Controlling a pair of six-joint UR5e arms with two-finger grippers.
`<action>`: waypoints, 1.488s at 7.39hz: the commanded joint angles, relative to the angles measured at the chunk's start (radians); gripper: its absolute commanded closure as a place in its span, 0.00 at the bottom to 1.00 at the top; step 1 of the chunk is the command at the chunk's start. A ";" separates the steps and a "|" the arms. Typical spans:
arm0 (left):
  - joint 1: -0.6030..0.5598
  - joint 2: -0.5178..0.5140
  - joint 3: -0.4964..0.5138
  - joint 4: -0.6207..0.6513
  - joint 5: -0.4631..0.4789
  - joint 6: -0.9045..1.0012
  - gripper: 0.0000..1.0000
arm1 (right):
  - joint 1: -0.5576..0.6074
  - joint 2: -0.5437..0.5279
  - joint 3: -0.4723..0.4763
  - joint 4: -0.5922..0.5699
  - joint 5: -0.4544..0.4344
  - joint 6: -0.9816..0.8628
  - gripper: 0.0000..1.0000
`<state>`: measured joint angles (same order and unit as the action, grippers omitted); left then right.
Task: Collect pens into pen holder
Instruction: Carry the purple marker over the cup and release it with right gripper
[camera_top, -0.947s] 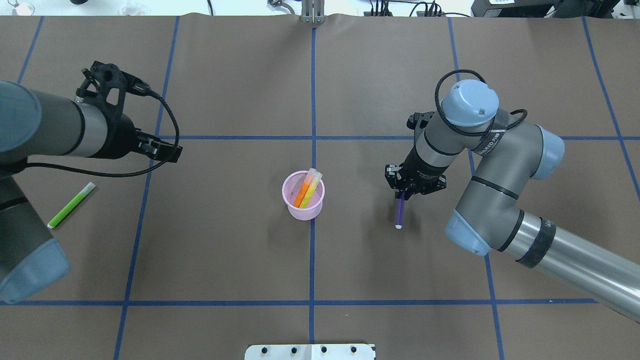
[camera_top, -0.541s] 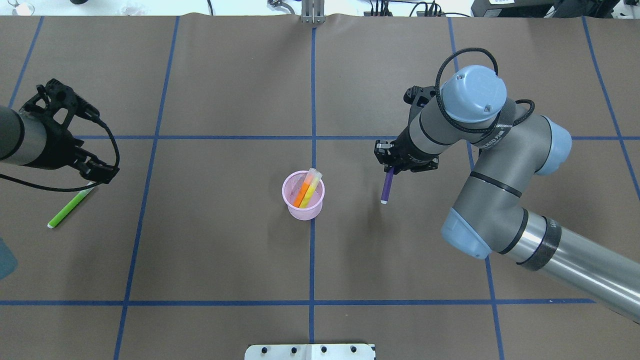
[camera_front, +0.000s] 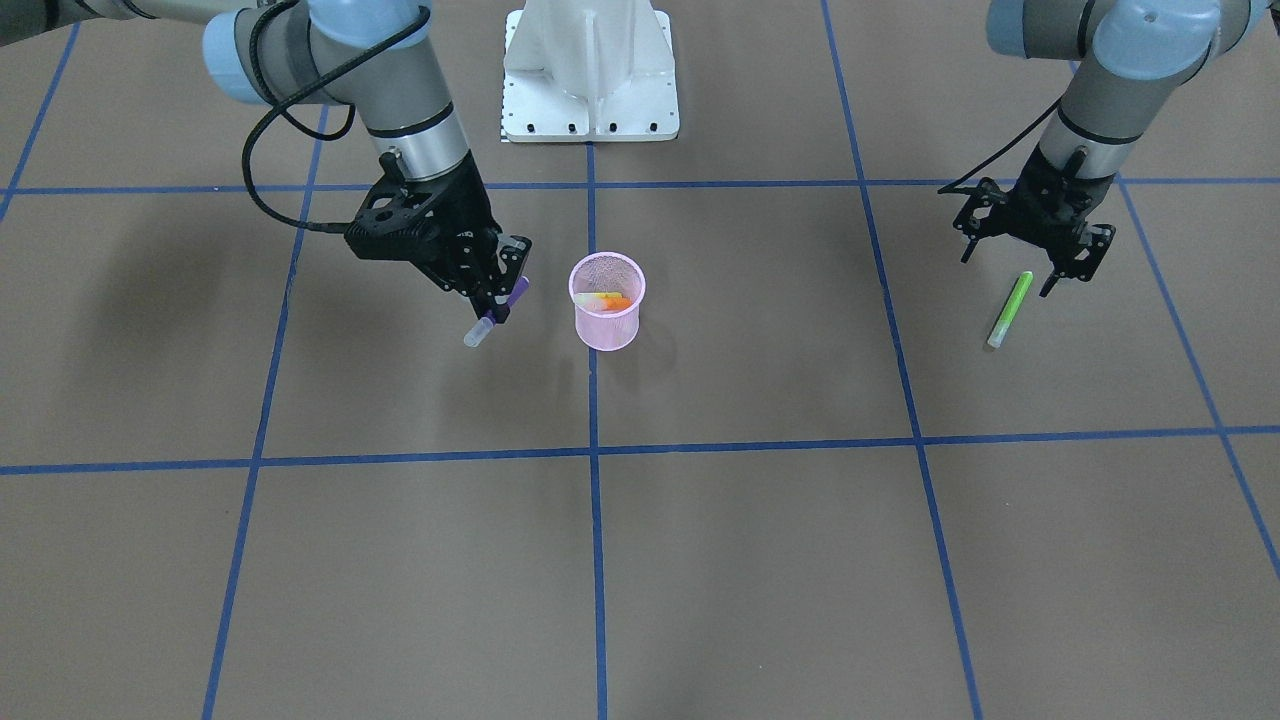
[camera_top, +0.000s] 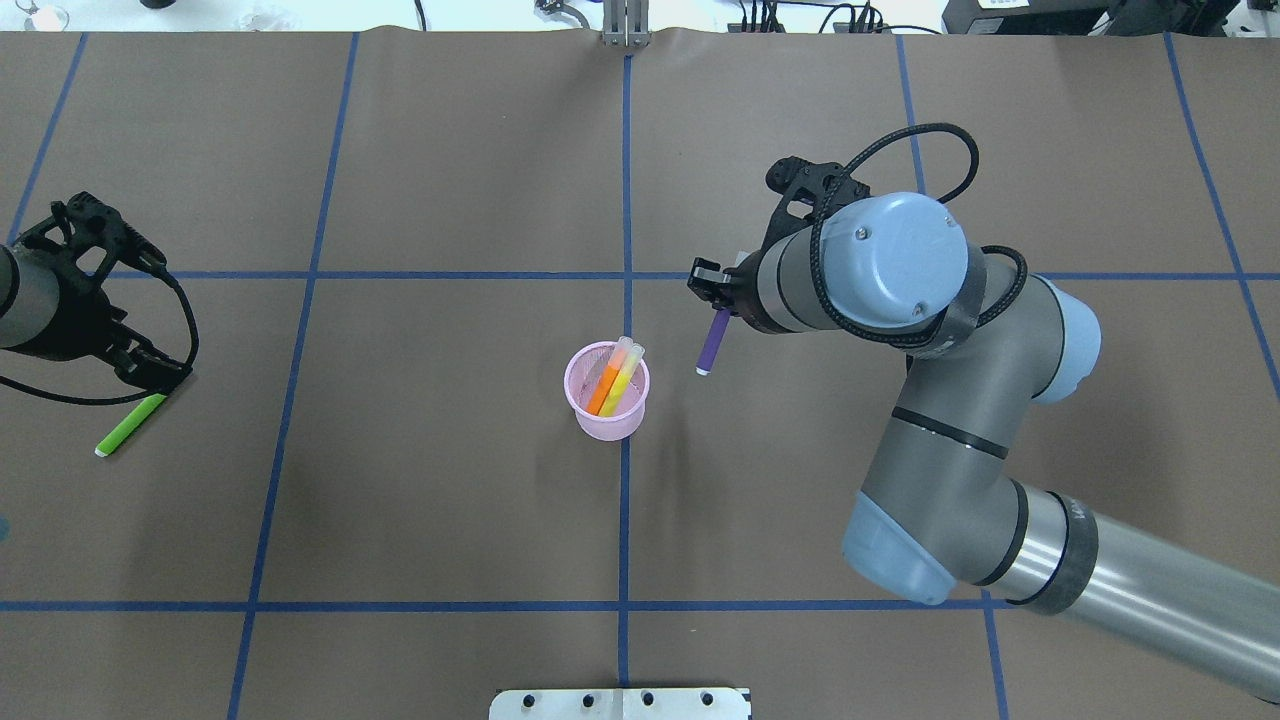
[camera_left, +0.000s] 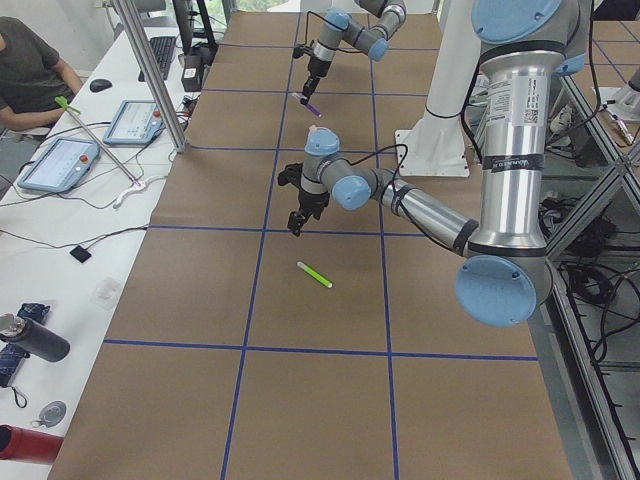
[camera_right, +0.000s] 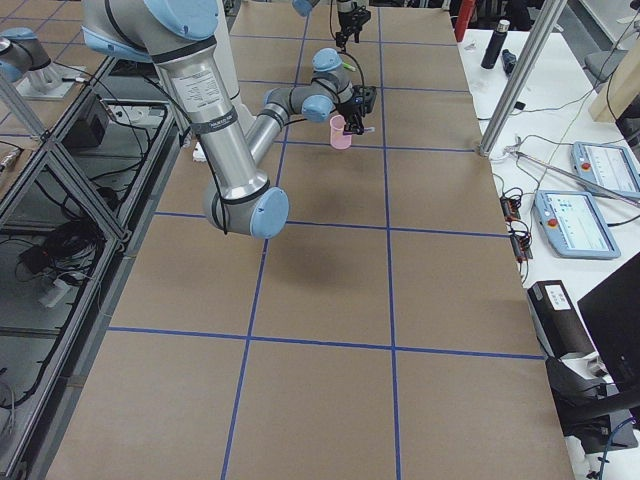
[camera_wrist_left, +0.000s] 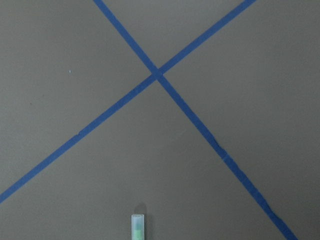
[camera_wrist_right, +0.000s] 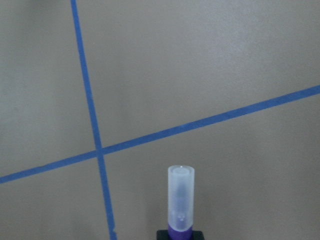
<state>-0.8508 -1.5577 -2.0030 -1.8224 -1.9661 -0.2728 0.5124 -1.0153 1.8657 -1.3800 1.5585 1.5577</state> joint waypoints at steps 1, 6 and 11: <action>-0.001 -0.001 0.015 0.000 -0.002 -0.002 0.01 | -0.099 0.030 0.004 -0.007 -0.176 0.038 1.00; -0.004 -0.010 0.035 0.002 -0.001 -0.005 0.01 | -0.242 0.041 -0.010 -0.022 -0.401 0.079 1.00; -0.010 -0.009 0.049 0.002 -0.001 0.001 0.01 | -0.218 0.076 -0.022 -0.025 -0.406 0.079 1.00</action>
<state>-0.8593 -1.5675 -1.9550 -1.8208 -1.9666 -0.2716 0.2919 -0.9418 1.8492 -1.4038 1.1523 1.6363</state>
